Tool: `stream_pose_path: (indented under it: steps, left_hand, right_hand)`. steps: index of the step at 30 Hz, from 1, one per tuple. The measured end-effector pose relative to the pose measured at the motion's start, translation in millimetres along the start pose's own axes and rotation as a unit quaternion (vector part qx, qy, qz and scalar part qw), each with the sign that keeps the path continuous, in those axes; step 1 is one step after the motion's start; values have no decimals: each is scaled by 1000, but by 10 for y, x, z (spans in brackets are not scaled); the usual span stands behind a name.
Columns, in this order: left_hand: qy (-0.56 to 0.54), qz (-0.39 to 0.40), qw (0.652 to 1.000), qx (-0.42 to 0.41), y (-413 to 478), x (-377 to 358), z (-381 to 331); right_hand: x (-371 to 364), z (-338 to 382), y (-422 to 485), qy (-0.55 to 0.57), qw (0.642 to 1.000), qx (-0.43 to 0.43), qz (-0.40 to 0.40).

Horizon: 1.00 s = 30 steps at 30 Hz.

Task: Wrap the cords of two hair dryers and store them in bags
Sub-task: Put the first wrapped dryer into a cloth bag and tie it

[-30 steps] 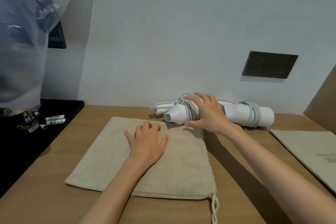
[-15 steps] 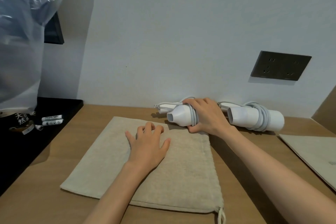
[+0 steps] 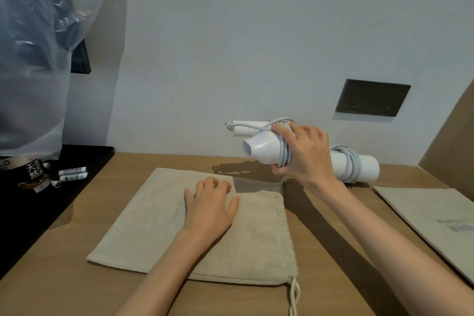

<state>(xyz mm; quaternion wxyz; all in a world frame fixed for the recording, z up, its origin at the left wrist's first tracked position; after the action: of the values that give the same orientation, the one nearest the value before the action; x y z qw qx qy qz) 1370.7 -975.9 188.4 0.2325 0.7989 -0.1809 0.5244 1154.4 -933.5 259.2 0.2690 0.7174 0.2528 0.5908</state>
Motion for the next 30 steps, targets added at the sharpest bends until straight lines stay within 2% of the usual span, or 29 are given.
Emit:
stream_pose_path:
  steps: [8,15,20,23,25,30]
  left_hand:
    - [-62,0,997,-54,-280,-19,-533]
    - [24,66,996,-53,-371,-113,-832]
    - [-45,95,993,-49,-290,-16,-808]
    - [-170,109,978,-43,-314,59,-747]
    - [-218,80,972,-36,-347,94,-702]
    - [-323,-91,942,-21,-447,244,-624]
  right_hand:
    - [547,-175,-556,-13,1000,-8,-14]
    - [757,-333,-1055,-43,999,-19,11]
    - [862,-433,-1281,-56,998,-16,6]
    - [903,-438,-1369,-59,998,-8,5]
    - [912,-422,-1401,-63,998,1,9]
    - [903,-382,-1492,-74,996,44,28]
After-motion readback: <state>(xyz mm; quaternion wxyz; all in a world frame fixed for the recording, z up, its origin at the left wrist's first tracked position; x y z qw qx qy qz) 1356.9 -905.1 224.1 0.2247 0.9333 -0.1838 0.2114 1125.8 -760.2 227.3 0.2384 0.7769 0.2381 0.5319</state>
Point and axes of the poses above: each hand's wrist, its own y-axis towards the middle knuckle, its own x-axis out of the back of the hand, z = x × y, the point moved 1 cm from there along y, towards the middle knuckle, and after that the axes turned 4 degrees about z, right-handed, at the moved point
